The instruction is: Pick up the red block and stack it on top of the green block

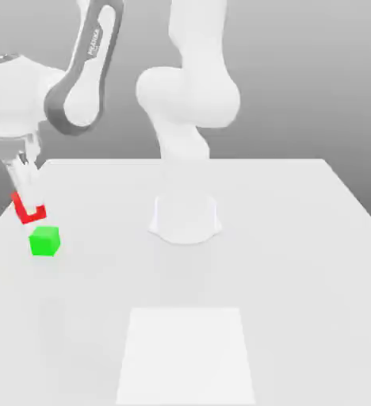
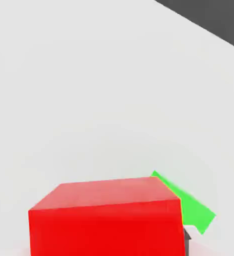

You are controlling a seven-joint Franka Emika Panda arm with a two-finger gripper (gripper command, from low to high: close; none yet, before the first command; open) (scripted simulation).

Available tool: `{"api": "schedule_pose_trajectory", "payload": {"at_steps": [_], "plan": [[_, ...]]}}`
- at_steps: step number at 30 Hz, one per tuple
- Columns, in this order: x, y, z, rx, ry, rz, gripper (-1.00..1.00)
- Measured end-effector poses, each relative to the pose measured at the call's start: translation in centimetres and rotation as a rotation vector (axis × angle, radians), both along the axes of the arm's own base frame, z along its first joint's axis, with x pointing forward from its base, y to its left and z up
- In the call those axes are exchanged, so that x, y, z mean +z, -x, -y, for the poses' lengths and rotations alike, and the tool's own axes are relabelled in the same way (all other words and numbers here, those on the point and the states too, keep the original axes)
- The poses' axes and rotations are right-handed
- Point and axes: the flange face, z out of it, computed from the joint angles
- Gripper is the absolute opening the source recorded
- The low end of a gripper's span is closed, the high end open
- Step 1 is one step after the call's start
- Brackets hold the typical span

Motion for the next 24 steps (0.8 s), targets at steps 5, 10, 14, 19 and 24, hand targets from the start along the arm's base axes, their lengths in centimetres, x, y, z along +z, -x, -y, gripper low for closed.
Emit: {"api": "schedule_pose_trajectory", "payload": {"at_steps": [5,10,14,19,24], "plan": [[-1.2,0.5,-0.1,-0.024,-0.019,0.027,-1.00],[-2.5,0.2,-0.3,-0.023,-0.036,0.043,-1.00],[-3.4,0.1,-0.4,-0.023,-0.047,0.048,-1.00],[-4.6,0.0,-0.5,-0.024,-0.054,0.047,-1.00],[-5.6,0.1,-0.6,-0.023,-0.055,0.040,-1.00]]}}
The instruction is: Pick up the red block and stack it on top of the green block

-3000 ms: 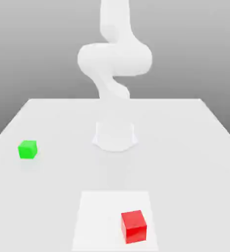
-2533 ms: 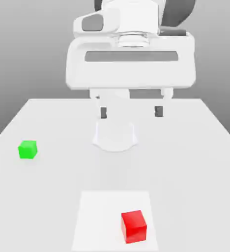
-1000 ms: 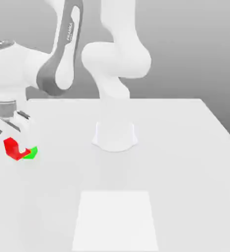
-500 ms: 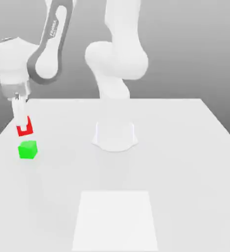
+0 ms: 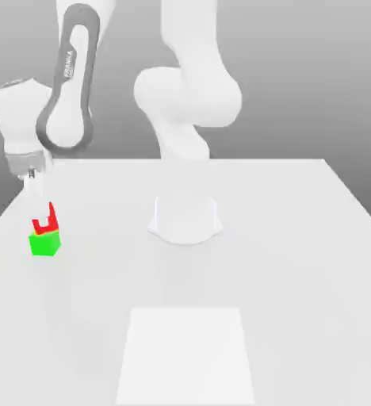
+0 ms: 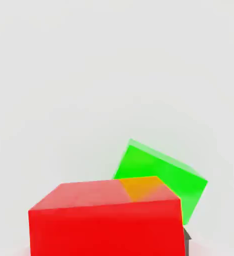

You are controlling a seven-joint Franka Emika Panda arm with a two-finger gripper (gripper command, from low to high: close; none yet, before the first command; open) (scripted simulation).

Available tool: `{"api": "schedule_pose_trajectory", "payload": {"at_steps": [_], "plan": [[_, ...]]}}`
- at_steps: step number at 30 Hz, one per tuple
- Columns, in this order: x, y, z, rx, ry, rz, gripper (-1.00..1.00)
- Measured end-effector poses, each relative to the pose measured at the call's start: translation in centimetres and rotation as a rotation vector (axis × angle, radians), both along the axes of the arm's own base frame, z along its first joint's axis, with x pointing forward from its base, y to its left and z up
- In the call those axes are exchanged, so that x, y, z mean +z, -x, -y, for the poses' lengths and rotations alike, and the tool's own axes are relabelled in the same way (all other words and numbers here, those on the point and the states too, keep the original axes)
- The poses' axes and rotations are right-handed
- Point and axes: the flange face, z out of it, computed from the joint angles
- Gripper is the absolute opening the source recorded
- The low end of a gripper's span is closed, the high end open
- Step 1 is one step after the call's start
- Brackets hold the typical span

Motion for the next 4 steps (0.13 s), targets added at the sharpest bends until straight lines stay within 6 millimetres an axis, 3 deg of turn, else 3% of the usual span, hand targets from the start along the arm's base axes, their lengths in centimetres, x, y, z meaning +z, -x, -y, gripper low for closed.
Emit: {"api": "schedule_pose_trajectory", "payload": {"at_steps": [4], "plan": [[-0.61,0.20,0.04,-0.002,0.006,-0.009,-1.00]]}}
